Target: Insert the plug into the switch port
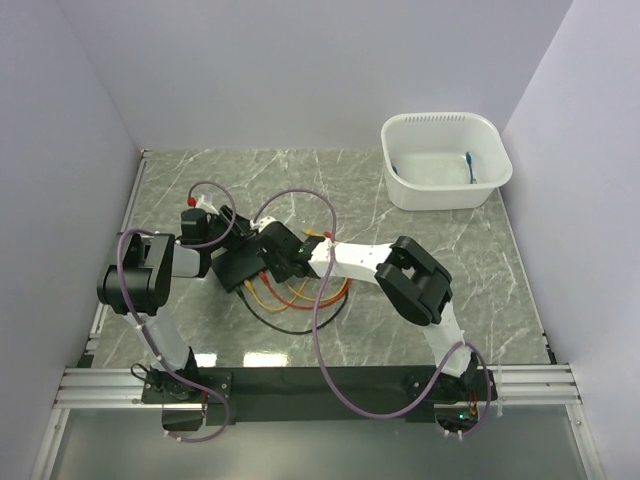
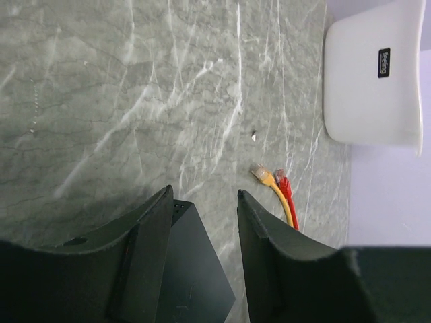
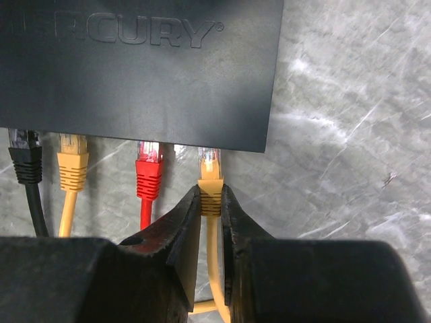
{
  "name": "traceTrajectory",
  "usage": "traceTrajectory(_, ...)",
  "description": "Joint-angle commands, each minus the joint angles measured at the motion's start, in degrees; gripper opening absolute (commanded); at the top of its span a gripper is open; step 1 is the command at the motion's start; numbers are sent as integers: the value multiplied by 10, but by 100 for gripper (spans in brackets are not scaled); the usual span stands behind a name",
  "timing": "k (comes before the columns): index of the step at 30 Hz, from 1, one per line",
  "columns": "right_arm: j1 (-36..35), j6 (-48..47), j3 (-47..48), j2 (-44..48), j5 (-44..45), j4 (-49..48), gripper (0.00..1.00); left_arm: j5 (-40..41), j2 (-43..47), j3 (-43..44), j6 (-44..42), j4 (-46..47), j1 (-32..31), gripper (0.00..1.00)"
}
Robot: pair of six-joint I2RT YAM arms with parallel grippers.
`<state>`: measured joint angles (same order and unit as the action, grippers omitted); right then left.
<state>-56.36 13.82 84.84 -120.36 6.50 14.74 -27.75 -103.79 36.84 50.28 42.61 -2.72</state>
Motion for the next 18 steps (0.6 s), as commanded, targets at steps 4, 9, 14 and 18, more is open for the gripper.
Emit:
traceTrajectory(4, 31, -16, 18, 1, 23, -55, 0, 41, -16, 10, -17, -69, -7, 50)
traceTrajectory(9, 32, -23, 11, -1, 18, -60, 0, 57, -37, 56, -17, -86, -6, 52)
traceTrajectory(14, 32, -23, 6, -1, 12, -66, 0, 57, -74, 88, -4, -73, -4, 52)
traceTrajectory(18, 33, -26, 9, -3, 12, -65, 0, 44, -75, 71, 11, -31, -4, 52)
